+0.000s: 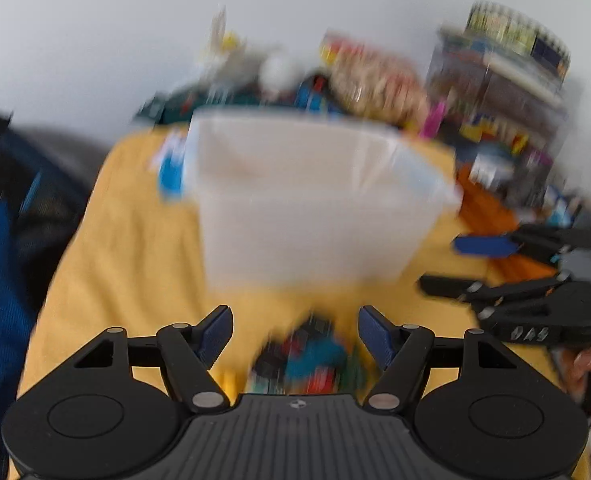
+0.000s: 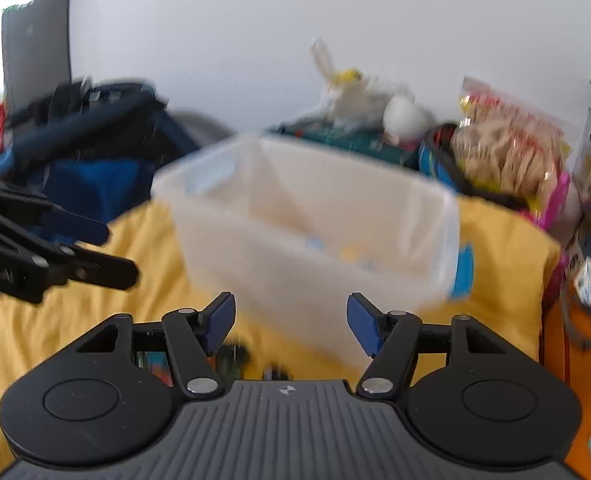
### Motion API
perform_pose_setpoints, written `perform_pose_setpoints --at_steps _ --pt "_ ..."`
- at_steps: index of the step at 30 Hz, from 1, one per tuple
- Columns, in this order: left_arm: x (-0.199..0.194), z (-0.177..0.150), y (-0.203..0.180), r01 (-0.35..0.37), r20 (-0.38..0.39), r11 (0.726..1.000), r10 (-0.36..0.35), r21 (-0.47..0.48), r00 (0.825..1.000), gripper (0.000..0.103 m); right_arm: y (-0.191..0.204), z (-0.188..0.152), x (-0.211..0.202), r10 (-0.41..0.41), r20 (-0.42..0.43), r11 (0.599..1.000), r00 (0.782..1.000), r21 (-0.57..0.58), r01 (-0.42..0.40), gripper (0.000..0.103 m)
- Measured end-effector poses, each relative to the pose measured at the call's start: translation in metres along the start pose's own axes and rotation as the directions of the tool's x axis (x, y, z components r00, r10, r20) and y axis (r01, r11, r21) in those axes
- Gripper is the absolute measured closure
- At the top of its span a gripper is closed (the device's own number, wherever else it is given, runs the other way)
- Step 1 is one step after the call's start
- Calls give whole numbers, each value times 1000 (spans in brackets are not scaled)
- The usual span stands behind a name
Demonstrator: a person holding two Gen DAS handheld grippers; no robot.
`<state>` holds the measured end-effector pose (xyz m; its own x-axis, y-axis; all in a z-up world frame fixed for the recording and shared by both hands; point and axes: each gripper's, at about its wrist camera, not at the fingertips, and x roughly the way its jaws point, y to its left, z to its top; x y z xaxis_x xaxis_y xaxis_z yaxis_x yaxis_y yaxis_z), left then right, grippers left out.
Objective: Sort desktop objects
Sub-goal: 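Grasp the white-and-red race car with the left tool while the right tool grasps a green car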
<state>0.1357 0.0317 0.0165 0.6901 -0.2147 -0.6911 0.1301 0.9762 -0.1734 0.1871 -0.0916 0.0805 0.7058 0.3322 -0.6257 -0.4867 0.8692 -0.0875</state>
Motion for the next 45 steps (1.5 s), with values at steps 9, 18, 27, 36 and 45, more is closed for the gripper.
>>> perform_pose_setpoints --at_steps 9,18,27,36,45 --pt "4 -78 1 -9 -151 995 -5 -95 989 30 0 -71 2 46 -197 992 979 121 -23 39" --pt "10 -70 24 -47 -124 991 31 -129 992 31 23 -68 4 39 -167 996 985 88 -24 42" --pt "9 -45 14 -26 -75 999 24 -30 997 31 44 -58 11 91 -158 995 983 57 -83 77" --pt "24 -18 21 -8 -80 1000 6 -30 997 31 51 -38 71 99 -215 976 972 211 -52 67" --pt "73 9 31 34 -159 999 -40 -42 986 50 57 -47 45 66 -191 983 979 182 -30 86"
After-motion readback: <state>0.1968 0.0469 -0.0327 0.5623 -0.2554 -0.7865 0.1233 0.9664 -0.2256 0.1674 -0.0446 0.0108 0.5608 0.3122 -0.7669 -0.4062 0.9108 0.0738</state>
